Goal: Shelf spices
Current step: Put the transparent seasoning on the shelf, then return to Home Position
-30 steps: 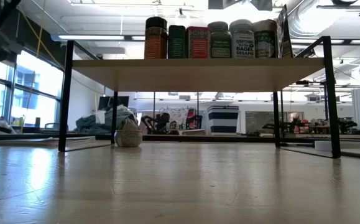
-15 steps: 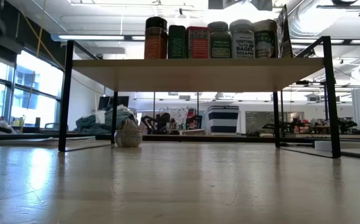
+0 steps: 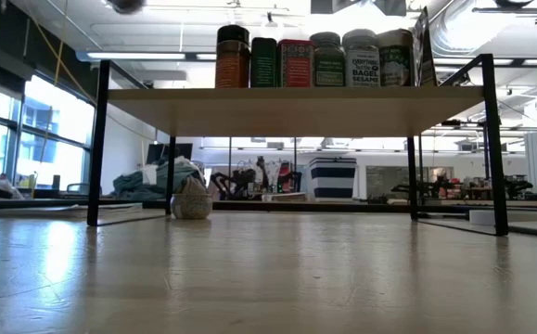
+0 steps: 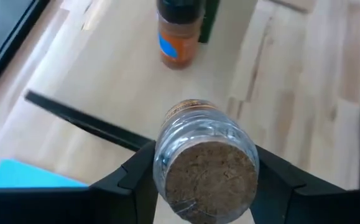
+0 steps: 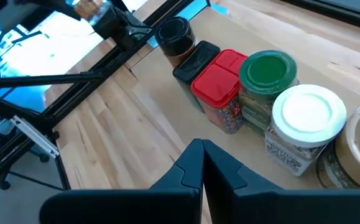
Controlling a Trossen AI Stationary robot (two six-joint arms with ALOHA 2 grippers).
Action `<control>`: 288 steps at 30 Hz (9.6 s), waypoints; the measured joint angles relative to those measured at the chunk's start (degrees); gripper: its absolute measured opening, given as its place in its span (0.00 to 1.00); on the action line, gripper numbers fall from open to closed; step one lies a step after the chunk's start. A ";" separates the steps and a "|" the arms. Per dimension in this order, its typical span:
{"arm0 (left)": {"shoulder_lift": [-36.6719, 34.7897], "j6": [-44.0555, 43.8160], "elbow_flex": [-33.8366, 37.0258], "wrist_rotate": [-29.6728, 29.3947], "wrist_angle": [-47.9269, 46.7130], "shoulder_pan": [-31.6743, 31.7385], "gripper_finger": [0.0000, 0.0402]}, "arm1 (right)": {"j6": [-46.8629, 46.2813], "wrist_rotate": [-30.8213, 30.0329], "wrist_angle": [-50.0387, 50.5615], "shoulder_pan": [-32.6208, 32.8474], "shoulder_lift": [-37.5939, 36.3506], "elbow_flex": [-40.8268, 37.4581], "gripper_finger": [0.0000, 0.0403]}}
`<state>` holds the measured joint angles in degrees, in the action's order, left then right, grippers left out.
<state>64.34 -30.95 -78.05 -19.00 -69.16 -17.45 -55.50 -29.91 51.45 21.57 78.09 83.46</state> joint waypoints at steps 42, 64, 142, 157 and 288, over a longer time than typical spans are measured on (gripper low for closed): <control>24.40 42.13 -4.56 10.69 -2.20 20.17 0.78 | 0.52 0.66 -0.23 -1.34 0.01 0.00 0.00; -9.04 15.10 -4.49 -5.37 17.64 14.47 0.49 | 21.03 -11.36 10.62 -1.41 -1.71 21.63 0.00; -46.40 24.01 65.35 20.23 74.89 34.85 0.00 | 45.24 18.45 -61.63 -25.97 -73.99 -82.93 0.00; -47.42 16.57 75.70 34.06 74.53 39.91 0.00 | 48.10 33.29 -52.37 -45.15 -72.20 -82.90 0.00; -64.13 41.15 77.34 23.22 70.17 18.01 0.01 | 48.02 33.39 -56.38 -30.41 -77.70 -82.99 0.00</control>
<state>0.21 10.20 -0.71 4.22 1.02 0.56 -7.48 3.48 -4.93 -8.84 0.38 0.47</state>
